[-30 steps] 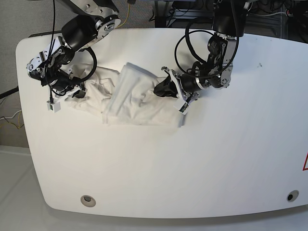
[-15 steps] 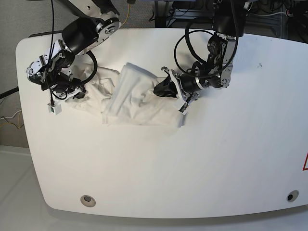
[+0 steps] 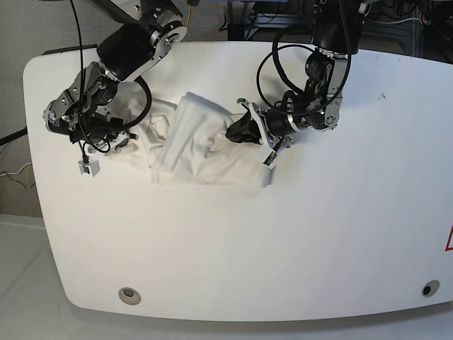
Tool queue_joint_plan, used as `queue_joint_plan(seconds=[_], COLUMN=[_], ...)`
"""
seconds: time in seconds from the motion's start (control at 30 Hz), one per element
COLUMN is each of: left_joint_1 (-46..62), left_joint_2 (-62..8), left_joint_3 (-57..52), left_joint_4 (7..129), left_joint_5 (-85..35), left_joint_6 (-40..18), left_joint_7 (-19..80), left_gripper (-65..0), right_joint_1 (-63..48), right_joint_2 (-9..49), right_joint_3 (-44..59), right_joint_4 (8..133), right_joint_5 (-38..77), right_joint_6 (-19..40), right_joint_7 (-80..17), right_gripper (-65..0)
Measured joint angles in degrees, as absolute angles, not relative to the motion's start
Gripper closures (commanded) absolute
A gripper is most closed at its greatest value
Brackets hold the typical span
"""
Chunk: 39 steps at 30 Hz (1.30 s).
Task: Fold the T-shirt properly
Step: 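Grasp the bundle edge with the right gripper and lift it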
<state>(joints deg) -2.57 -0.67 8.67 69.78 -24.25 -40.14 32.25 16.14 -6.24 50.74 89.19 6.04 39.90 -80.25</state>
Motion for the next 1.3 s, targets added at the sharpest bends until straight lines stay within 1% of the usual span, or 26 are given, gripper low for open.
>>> queue_joint_plan(seconds=[0.1, 0.4, 0.67, 1.0, 1.3], left_joint_1=[-2.6, -2.6, -2.6, -2.6, -2.6], left_joint_2=[-0.7, -0.7, -0.7, -0.7, -0.7], left_joint_3=[8.7, 8.7, 8.7, 8.7, 8.7], left_joint_4=[69.8, 69.8, 69.7, 69.7, 69.7], left_joint_5=[-24.3, -24.3, -24.3, -24.3, -24.3], left_joint_6=[-40.1, -40.1, -40.1, -40.1, -40.1], left_joint_7=[32.2, 32.2, 32.2, 32.2, 32.2], left_gripper=[-1.0, -1.0, -1.0, -1.0, -1.0], right_joint_1=[16.5, 17.1, 17.9, 19.2, 19.1], right_joint_2=[-7.0, -8.2, -8.9, -9.3, -9.1], right_joint_3=[49.4, 40.5, 40.0, 39.9, 32.8], right_joint_4=[90.5, 93.7, 97.1, 97.4, 98.8], right_joint_5=[6.0, 6.2, 6.2, 6.2, 7.0], right_joint_6=[39.9, 39.9, 39.9, 39.9, 39.9], right_joint_7=[-80.4, -80.7, -80.9, -81.1, -81.3], right_gripper=[0.0, 0.0, 0.0, 0.0, 0.0])
